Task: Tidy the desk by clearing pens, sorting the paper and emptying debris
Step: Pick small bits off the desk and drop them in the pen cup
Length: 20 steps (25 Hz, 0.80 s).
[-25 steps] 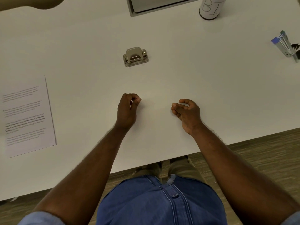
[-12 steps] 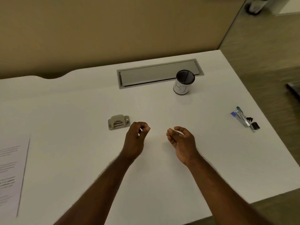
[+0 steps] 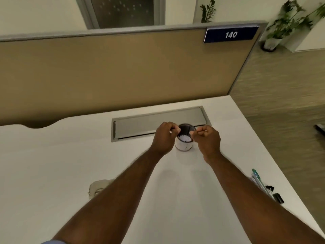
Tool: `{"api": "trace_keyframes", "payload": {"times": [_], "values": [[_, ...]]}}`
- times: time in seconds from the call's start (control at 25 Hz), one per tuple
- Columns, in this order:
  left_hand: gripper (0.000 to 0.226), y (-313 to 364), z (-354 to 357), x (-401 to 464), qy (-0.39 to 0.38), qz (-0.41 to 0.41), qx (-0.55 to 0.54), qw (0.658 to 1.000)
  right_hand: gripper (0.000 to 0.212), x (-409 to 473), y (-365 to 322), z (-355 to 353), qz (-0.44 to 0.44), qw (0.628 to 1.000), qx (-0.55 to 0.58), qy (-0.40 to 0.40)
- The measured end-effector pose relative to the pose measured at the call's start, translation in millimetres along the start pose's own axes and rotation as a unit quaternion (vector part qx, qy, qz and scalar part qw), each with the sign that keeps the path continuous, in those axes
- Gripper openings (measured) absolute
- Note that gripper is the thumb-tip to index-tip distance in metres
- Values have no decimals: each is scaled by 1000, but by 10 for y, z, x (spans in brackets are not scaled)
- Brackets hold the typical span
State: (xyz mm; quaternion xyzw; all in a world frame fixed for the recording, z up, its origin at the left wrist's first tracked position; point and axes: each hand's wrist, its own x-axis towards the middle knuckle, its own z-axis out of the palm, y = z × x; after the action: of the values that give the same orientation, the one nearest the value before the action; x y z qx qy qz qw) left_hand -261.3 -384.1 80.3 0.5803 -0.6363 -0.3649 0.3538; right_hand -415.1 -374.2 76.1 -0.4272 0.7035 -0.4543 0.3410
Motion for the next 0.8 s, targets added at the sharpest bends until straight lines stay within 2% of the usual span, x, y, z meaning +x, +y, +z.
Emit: {"api": "trace_keyframes", "payload": {"times": [0.16, 0.32, 0.44, 0.52, 0.64, 0.8], "values": [[14, -177, 304, 353, -35, -28, 63, 997, 8, 343, 105, 71, -77, 988, -130, -16], [21, -242, 359, 461, -24, -26, 111, 993, 17, 509, 174, 131, -76, 987, -131, -53], [11, -280, 340, 478, 18, -46, 100, 994, 9, 533, 145, 136, -103, 983, -150, -37], [3, -250, 315, 487, 25, -54, 95, 994, 15, 532, 121, 141, -127, 977, -167, -25], [12, -160, 268, 501, 12, -43, 148, 988, 20, 518, 65, 158, -150, 974, -166, -37], [22, -64, 248, 526, -5, -10, 214, 977, 11, 500, 20, 138, -161, 968, -179, -62]]}}
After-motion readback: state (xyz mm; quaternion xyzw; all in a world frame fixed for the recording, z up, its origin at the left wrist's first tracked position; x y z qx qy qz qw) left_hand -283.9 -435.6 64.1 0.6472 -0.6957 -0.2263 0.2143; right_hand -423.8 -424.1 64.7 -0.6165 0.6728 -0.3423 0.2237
